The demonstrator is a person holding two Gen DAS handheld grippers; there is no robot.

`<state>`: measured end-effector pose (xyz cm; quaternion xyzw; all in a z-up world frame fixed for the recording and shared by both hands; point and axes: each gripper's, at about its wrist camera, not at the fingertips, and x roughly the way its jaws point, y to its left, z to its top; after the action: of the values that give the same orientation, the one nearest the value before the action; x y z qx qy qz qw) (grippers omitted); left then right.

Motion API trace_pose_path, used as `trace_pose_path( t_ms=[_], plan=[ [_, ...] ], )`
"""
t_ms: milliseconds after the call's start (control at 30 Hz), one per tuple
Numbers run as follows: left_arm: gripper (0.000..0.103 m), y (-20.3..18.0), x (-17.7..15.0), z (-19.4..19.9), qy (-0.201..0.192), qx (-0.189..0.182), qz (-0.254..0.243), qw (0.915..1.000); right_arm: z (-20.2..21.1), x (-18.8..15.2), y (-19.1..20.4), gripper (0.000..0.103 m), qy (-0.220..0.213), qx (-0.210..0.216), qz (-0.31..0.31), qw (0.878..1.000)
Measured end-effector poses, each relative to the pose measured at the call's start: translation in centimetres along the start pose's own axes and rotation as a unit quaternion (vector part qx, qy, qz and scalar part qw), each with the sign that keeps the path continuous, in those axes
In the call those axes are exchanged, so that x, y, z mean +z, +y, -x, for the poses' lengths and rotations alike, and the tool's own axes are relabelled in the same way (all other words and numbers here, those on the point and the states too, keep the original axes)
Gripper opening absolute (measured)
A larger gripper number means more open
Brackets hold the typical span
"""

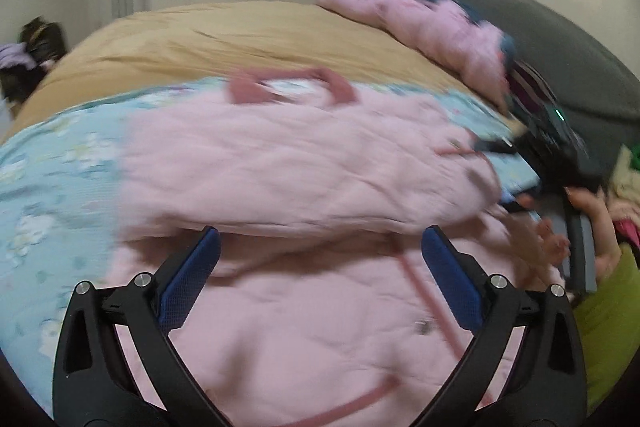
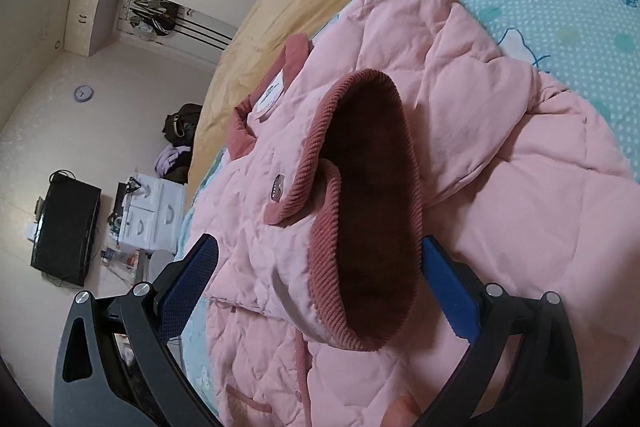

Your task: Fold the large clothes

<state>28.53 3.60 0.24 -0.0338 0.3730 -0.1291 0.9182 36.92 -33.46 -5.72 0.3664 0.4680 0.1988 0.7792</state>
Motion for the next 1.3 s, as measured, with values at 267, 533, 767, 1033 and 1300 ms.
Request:
trace_pose_path(
  t_ms=[267, 533, 767, 1033, 1300],
  plan=[
    [0.094, 7.0, 1.7, 3.2, -0.038, 0.042, 0.088, 0.9945, -1.0, -0.3, 0.5, 0.099, -0.004, -0.01, 0.002, 1.0],
    [0.094, 8.9, 1.9, 3.8, -0.047, 0.046, 0.12, 0.9906, -0.7, -0.8, 2.0, 0.077, -0.023, -0.04, 0.041, 0.998],
    [0.094, 9.0, 1.9, 3.5, -0.048, 0.045, 0.124, 0.9901, -1.3, -0.9, 2.9, 0.026, -0.031, -0.036, 0.082, 0.996],
    [0.094, 10.8, 3.2, 4.1, -0.059, 0.068, 0.148, 0.9849, 1.9, -1.2, 10.0, 0.012, -0.132, -0.06, 0.257, 0.955],
    [0.094, 10.2, 6.1, 0.3, -0.024, 0.071, 0.121, 0.9899, 4.3, -0.4, 12.5, 0.011, -0.197, -0.068, 0.336, 0.919]
  ],
)
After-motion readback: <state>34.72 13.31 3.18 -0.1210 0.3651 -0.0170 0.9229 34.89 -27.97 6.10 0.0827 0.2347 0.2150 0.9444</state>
